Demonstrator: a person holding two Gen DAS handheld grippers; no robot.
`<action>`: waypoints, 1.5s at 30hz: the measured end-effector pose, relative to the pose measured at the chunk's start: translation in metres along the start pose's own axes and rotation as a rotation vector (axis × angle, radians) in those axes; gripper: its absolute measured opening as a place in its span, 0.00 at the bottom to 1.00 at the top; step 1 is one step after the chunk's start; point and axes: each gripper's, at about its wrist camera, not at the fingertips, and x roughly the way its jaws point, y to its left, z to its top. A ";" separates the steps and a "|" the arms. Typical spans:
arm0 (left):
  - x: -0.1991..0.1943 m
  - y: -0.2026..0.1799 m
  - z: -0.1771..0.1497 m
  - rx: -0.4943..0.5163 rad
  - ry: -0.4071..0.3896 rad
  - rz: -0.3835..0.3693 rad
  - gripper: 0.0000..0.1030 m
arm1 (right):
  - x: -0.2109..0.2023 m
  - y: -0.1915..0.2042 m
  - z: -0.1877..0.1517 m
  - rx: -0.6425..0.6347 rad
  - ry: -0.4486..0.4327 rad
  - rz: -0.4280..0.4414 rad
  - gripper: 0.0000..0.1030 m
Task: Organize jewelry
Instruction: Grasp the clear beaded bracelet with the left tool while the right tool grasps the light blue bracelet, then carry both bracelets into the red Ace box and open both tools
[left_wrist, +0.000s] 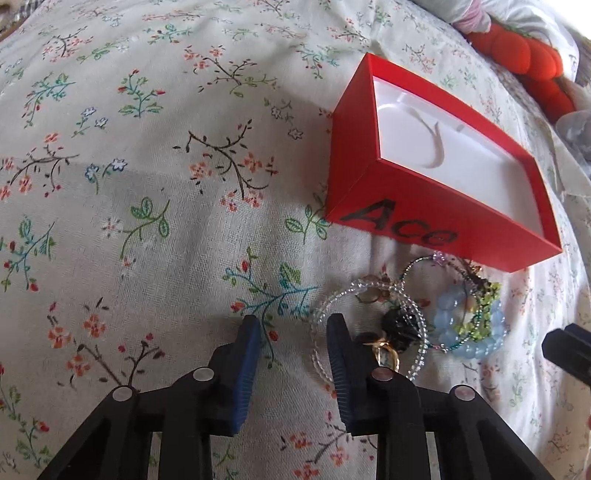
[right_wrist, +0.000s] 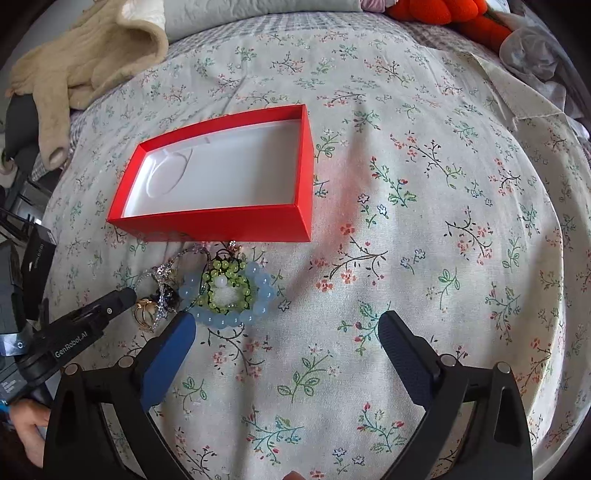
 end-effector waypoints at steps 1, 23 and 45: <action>0.001 -0.001 0.001 0.004 -0.001 0.000 0.28 | 0.003 -0.002 0.002 0.009 0.008 0.005 0.91; 0.007 -0.029 -0.002 0.179 -0.050 0.142 0.00 | 0.042 -0.003 0.009 0.055 0.047 0.041 0.12; -0.073 -0.044 -0.011 0.175 -0.172 -0.016 0.00 | -0.049 -0.012 0.009 0.074 -0.109 0.202 0.12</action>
